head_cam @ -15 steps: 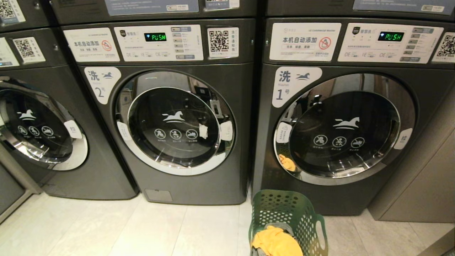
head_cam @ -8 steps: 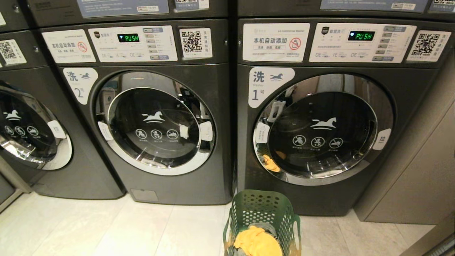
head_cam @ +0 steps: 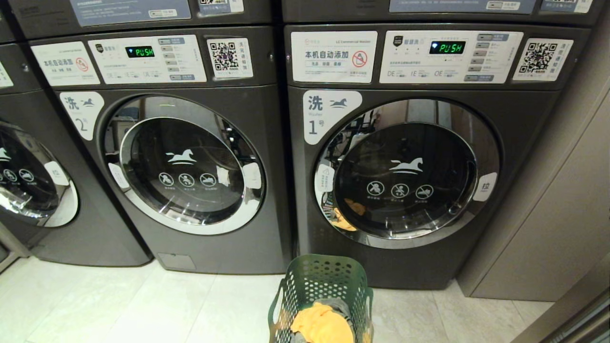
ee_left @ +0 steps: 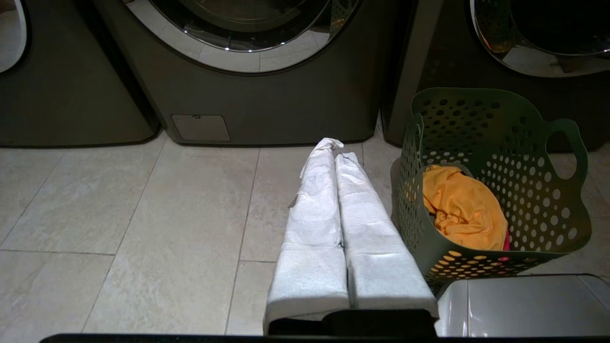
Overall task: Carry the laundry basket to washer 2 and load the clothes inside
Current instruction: Open the lid of the washing machine
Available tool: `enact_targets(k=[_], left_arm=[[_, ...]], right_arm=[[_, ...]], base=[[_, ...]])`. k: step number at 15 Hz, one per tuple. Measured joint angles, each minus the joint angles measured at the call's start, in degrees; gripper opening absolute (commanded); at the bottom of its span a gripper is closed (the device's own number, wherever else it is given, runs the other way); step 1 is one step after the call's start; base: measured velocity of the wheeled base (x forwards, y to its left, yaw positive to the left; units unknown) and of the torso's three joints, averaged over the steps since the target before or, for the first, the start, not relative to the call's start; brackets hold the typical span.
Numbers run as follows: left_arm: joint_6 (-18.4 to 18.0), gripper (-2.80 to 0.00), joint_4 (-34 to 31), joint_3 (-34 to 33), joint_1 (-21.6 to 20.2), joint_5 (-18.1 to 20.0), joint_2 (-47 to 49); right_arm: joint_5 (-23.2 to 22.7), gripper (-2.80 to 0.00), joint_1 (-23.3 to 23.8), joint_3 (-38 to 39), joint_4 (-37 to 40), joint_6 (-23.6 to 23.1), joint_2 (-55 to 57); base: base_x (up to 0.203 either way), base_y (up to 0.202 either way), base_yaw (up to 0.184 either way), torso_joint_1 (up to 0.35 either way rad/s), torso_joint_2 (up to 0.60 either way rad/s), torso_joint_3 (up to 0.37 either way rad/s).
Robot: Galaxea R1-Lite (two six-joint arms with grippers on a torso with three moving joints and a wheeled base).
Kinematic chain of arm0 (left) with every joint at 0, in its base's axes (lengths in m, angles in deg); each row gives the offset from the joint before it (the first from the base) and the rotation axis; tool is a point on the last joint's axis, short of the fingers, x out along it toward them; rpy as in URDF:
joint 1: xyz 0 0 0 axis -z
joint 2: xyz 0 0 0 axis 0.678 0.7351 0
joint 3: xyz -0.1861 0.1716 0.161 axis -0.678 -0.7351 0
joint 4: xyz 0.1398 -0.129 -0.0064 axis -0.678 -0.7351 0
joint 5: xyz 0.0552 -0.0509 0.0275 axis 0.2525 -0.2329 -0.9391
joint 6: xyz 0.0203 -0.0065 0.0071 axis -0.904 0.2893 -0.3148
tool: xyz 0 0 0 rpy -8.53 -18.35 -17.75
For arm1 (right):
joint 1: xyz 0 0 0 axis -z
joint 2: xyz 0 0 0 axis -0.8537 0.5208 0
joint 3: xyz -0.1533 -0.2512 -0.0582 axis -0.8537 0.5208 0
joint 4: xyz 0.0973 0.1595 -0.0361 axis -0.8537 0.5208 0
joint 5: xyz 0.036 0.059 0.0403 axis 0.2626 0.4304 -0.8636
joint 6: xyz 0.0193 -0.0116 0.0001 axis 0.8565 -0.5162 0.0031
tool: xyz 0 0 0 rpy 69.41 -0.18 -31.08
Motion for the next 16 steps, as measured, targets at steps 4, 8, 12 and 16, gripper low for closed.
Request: enact_targets(k=[4,8,12,16], left_arm=[[0.07,-2.80,0.02,0.00,0.00,0.11,0.00],[-0.43,-2.80,0.17,0.11,0.00,0.40,0.00],[1.57,-2.80,0.04,8.32,0.33,0.91,3.95],[11.49,-2.80,2.59,27.15,1.69,2.46,26.34]], right_arm=[[0.01,-2.80,0.00,-0.05,0.00,-0.03,0.00],[-0.04,-2.80,-0.02,-0.03,0.00,0.00,0.00],[-0.01,-2.80,-0.02,-0.05,0.11,-0.37,0.00],[0.04,-2.80,0.00,-0.09,0.12,0.23,0.00]], base=[[0.000,0.000,0.000,0.000,0.00,0.000],[0.000,0.000,0.000,0.000,0.00,0.000],[0.000,0.000,0.000,0.000,0.00,0.000],[0.000,0.000,0.000,0.000,0.00,0.000]])
